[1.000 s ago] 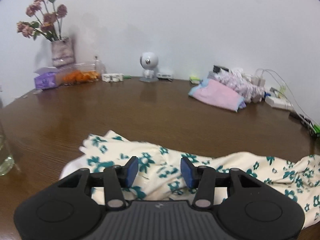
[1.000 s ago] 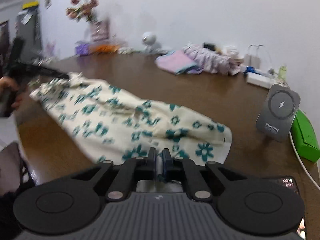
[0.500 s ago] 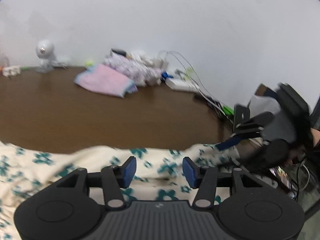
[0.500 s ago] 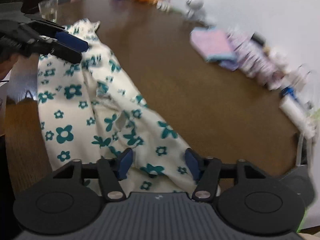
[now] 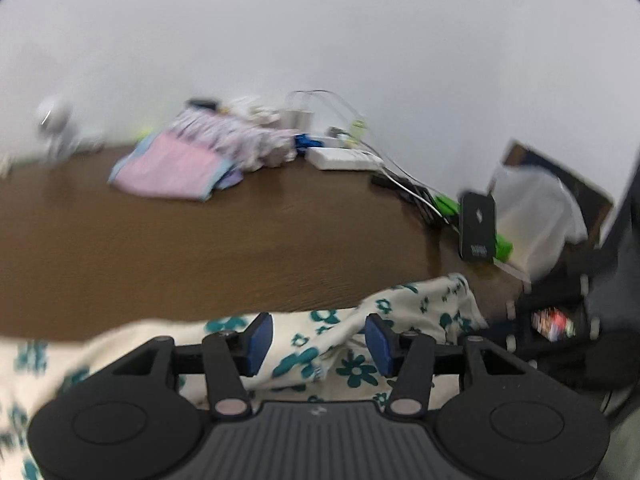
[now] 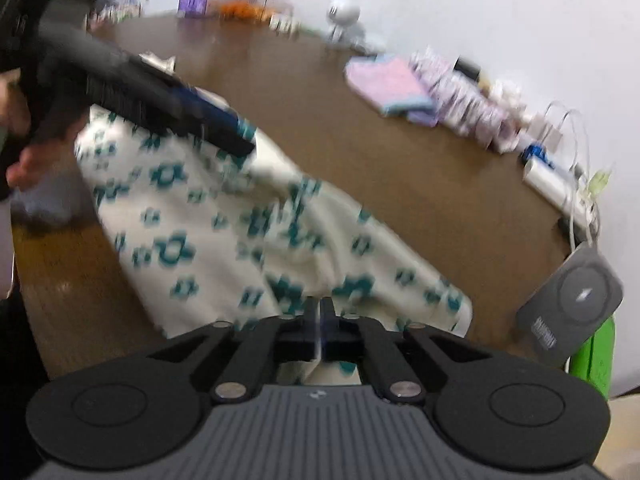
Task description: Fold clothes
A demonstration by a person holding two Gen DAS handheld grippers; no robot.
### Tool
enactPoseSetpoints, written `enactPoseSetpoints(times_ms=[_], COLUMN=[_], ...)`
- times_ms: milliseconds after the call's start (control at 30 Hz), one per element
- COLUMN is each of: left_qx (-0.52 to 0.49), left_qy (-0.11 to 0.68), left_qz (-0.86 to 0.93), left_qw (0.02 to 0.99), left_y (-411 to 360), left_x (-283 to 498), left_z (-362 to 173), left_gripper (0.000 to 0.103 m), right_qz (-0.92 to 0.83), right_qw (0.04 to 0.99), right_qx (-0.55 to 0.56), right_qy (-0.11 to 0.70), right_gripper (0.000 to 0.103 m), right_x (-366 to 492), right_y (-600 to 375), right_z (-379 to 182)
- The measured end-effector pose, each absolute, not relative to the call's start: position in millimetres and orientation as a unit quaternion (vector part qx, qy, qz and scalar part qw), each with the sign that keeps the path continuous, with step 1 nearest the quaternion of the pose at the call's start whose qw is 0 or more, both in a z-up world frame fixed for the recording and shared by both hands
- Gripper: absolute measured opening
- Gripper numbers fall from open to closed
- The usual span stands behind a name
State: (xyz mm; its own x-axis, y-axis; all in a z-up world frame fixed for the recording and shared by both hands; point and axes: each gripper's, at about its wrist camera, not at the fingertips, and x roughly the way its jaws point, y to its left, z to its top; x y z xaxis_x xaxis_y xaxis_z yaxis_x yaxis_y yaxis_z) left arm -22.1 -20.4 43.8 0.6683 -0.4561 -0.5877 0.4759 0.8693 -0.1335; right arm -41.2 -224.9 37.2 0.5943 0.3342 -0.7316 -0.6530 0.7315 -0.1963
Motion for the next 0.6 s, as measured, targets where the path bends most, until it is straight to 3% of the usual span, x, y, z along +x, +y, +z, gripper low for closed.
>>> enactPoseSetpoints(times_ms=[33,100,167,233,533,600], left_qx=[0.025,0.033,0.042,0.051,0.104,0.118], left_qy=[0.322,0.334,0.348,0.358,0.338,0.328], left_qz=[-0.262,-0.264,-0.26,-0.251,-0.229,-0.231], left_qw=[0.91,0.904,0.9,0.898,0.907,0.908], left_y=[-23.1,-25.1,-25.3,-24.0,-27.0,-29.1], left_x=[-21.2,-18.2,-14.3,-11.6,-19.4,-26.1], left_z=[42.0,35.7,29.0,23.3,21.8,23.2], left_gripper=[0.05,0.05,0.05,0.05,0.054,0.047], right_qz=[0.288,0.3,0.303,0.297,0.278,0.284], right_qw=[0.865,0.863,0.858,0.859,0.894,0.883], right_qx=[-0.226,-0.22,-0.222,-0.224,-0.205,-0.214], right_qy=[0.344,0.342,0.35,0.35,0.286,0.306], right_gripper=[0.013,0.03,0.029,0.006,0.004,0.004], right_x=[-38.5,-28.9,-22.9,-23.2,-72.0,-75.0], right_y=[-224.3,-220.4,-216.6,-214.7,-229.3,-227.0], right_z=[38.4,37.9,32.0,28.1,58.0,44.1])
